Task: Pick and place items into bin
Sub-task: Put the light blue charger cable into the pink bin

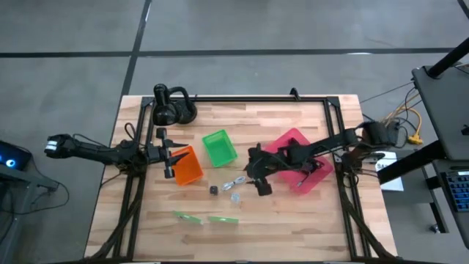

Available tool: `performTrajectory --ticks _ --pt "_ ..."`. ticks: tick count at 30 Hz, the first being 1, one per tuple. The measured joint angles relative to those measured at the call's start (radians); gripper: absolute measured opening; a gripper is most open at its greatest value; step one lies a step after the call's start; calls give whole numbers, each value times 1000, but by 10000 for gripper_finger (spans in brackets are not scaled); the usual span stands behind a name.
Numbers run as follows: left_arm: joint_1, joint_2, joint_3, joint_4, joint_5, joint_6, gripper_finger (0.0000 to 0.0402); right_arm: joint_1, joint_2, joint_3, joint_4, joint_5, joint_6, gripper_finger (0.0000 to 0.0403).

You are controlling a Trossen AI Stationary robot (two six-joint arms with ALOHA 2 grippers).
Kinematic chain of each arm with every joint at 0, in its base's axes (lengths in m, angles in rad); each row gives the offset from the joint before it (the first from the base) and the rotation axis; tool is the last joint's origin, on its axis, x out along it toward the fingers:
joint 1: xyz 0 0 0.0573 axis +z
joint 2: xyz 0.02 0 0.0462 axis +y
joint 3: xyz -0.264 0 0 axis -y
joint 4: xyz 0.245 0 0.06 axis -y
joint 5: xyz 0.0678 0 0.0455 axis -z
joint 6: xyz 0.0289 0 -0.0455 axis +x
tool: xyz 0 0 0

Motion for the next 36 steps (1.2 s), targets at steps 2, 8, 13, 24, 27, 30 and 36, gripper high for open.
performTrajectory --ticks 2,8,13,24,27,30,36 --pt "0 0 0 0 0 0 113 1 21 8 8 -8 -8 235" --pt "0 3 0 1 0 0 113 -2 93 3 74 0 -21 235" --pt "0 4 0 0 -1 0 113 -6 149 6 104 -1 -34 235" --pt "0 2 0 1 -1 0 113 -28 201 8 155 -1 1 233" --pt "0 3 0 1 -1 0 113 -30 211 8 162 -1 0 233" --pt "0 4 0 1 -1 0 113 -31 231 8 174 -5 0 231" --pt "0 3 0 1 -1 0 113 -37 285 37 198 -13 2 228"
